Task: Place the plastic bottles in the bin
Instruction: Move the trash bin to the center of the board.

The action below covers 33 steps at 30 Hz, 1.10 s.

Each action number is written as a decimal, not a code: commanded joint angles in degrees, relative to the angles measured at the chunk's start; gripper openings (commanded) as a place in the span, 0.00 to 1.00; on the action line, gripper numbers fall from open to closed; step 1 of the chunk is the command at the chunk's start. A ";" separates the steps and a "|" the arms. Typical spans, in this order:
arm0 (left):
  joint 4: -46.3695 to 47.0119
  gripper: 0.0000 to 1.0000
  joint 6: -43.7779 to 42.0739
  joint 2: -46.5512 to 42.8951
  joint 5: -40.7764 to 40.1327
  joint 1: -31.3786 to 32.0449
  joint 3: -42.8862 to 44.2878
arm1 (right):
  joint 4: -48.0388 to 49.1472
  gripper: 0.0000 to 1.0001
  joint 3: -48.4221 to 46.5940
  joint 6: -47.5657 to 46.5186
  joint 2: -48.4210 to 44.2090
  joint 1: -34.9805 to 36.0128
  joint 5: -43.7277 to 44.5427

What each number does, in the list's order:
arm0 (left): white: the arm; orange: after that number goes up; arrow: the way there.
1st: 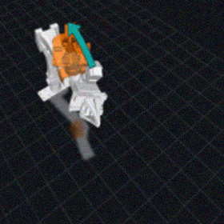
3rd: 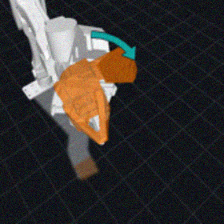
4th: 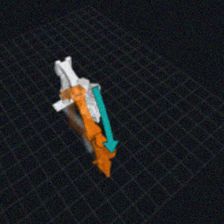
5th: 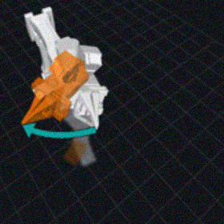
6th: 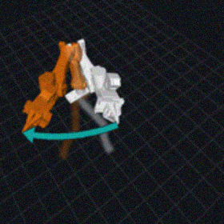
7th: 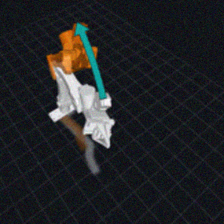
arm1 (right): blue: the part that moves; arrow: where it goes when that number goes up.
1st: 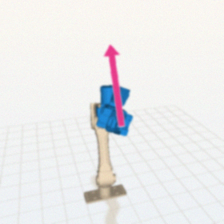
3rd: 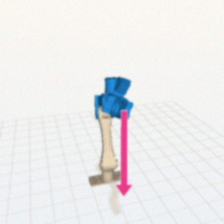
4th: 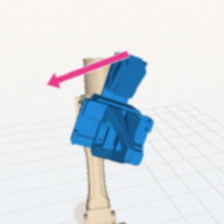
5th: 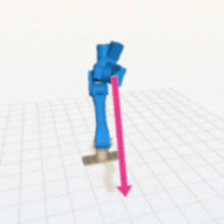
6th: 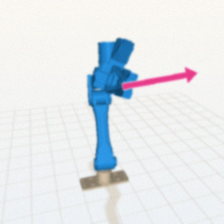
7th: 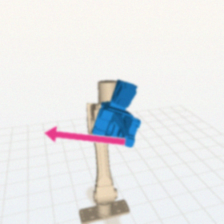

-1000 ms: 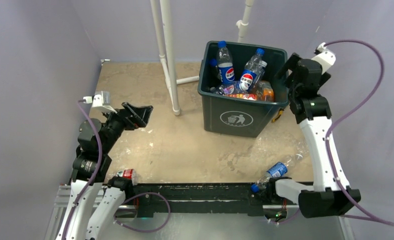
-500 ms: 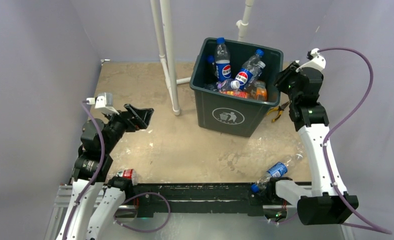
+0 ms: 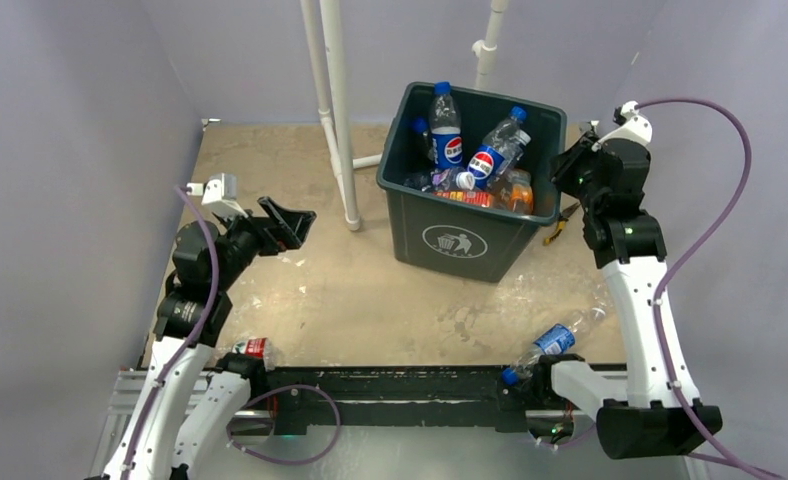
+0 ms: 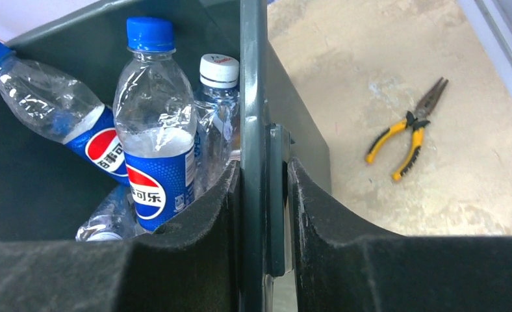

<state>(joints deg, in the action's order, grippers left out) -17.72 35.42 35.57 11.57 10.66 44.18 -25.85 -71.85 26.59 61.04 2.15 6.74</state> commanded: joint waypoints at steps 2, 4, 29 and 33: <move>2.25 0.99 0.77 1.12 1.26 0.16 5.89 | -7.80 0.00 -5.02 1.54 -5.98 2.85 -3.61; 2.13 0.99 1.32 1.60 2.10 0.16 7.94 | -9.04 0.00 -5.40 1.54 -7.24 3.67 -5.56; -1.40 0.99 6.33 4.07 7.23 0.16 12.34 | -6.00 0.00 6.18 6.41 -18.09 7.60 -21.32; -2.85 0.99 5.01 3.55 5.30 0.16 12.46 | -3.05 0.00 6.03 8.29 -18.04 7.60 -18.97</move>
<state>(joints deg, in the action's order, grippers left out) -19.70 41.36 39.77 19.07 10.66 56.64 -38.02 -65.80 27.75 43.38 9.37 -9.26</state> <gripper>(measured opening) 0.993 0.292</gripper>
